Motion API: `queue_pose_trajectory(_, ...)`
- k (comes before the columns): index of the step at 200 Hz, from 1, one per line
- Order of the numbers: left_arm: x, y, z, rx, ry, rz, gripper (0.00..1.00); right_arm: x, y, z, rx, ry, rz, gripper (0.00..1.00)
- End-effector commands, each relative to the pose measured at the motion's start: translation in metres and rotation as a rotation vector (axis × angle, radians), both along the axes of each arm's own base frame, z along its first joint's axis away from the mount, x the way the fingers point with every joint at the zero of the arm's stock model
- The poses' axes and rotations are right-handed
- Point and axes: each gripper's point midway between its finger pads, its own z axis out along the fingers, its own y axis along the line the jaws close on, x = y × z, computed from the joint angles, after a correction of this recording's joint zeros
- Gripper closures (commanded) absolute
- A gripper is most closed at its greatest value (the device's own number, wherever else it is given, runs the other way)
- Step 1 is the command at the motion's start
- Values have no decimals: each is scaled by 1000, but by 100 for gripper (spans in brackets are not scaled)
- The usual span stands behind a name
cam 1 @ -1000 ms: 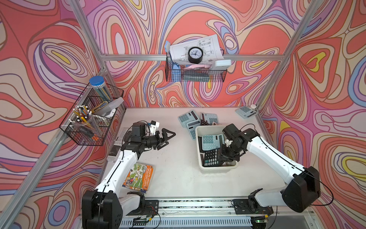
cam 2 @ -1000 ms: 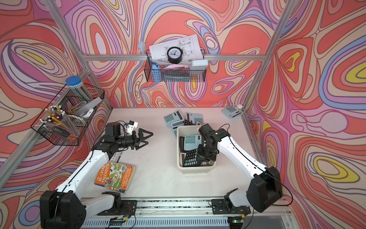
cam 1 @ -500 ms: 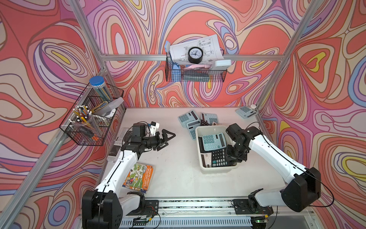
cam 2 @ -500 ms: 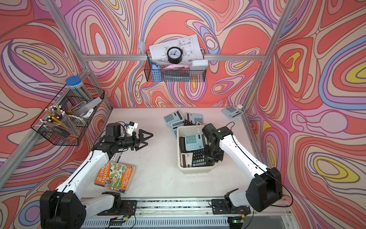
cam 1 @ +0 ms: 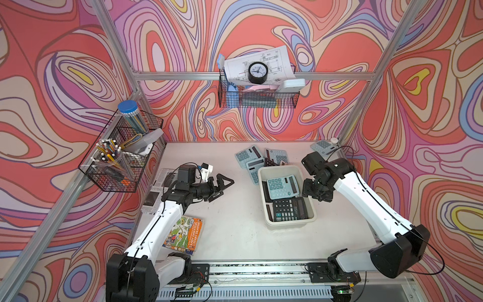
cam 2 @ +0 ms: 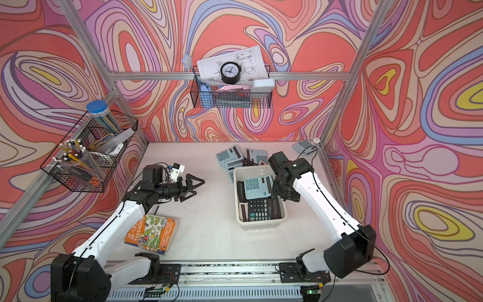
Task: Put the calculator in the storage box
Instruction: Place the calculator in the storage box, then pick up the calculator at the center of the board.
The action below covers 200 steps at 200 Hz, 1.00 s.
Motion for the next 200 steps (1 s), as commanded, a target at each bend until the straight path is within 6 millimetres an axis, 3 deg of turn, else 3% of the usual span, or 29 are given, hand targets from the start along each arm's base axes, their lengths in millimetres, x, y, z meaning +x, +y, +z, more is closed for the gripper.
queue_pose_trajectory(1, -5, -8, -3, 46, -29, 9, 2, 18, 3, 1, -5, -80, 107, 20)
queue_pose_trajectory(20, -5, -8, -6, 75, -35, 28, 2, 25, 20, -5, 74, -127, 212, 2)
queue_pose_trajectory(34, -3, -6, -9, 89, -28, 50, 2, 31, 22, -9, 84, -151, 238, 2)
queue_pose_trajectory(65, 3, -3, -14, 115, -37, 61, 1, 47, 4, -28, 10, -145, 222, 2)
queue_pose_trajectory(97, 22, -7, -31, 165, -24, 35, 1, 59, 21, -41, 98, -155, 277, 2)
queue_pose_trajectory(152, 101, -15, -46, 354, -130, -56, 4, 52, 38, -48, 207, -139, 298, 2)
queue_pose_trajectory(167, 123, -21, -45, 362, -186, -69, 5, 48, 39, -49, 220, -134, 294, 2)
queue_pose_trajectory(200, 163, -37, -63, 384, -226, -134, 11, 40, 48, -53, 279, -118, 311, 2)
